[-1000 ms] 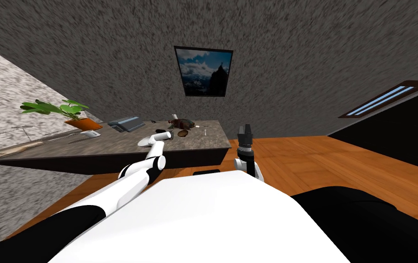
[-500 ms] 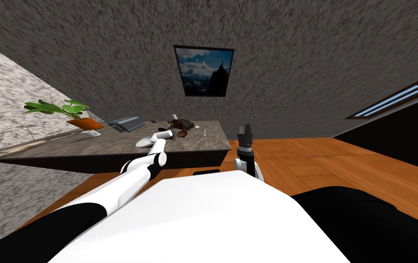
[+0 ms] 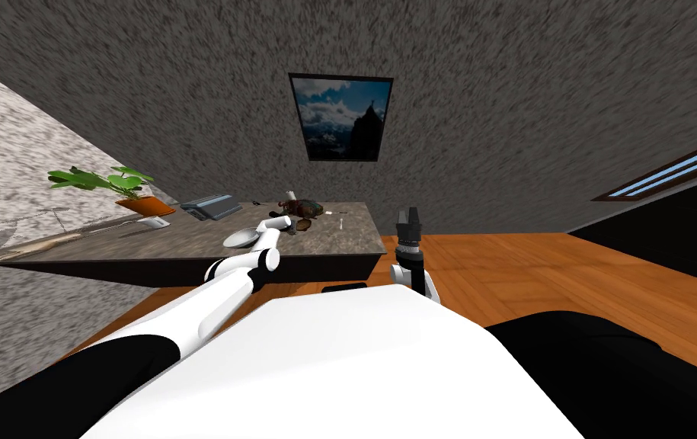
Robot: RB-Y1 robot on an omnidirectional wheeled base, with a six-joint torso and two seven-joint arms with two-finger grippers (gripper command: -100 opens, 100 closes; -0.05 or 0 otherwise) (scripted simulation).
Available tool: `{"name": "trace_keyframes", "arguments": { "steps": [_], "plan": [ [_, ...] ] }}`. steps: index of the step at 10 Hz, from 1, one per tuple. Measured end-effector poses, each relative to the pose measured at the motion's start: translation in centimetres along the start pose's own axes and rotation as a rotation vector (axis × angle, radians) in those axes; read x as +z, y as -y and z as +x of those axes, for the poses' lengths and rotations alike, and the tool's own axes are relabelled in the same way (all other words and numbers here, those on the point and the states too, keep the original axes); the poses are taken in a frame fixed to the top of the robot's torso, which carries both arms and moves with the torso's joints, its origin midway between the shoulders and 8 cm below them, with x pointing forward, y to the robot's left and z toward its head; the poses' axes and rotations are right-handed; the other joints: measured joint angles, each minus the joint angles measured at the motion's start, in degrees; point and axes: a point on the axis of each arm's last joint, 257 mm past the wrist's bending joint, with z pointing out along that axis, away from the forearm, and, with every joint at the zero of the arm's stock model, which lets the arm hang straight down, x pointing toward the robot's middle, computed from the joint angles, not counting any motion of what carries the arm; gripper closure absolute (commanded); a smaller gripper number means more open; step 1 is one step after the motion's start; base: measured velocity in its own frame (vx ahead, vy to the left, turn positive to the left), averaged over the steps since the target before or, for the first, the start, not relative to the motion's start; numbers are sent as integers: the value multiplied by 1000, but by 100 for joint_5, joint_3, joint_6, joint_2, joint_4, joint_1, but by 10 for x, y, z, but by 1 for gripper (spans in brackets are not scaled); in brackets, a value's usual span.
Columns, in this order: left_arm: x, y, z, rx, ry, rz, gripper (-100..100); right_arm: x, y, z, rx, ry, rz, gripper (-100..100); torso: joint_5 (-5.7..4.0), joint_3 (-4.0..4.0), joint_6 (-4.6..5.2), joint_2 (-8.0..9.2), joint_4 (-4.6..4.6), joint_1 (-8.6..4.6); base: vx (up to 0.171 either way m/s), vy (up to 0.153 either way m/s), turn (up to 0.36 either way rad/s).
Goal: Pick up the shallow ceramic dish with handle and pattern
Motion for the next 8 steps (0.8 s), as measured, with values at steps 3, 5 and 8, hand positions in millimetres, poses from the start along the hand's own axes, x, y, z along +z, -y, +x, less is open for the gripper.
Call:
{"name": "trace_keyframes", "arguments": {
  "steps": [3,5,8],
  "plan": [
    [5,-14,17,4,-29,-62,-100,0,0,0,0,0,0,0,0,-1,0,-2,-1,0,36,-22,25],
    [6,-15,18,4,-30,-65,-100,0,0,0,0,0,0,0,2,6,0,11,2,10,-24,36,-151],
    [7,-23,4,-47,9,-74,-100,0,0,0,0,0,0,0,12,20,1,34,8,53,-54,110,-239]
  ]
}}
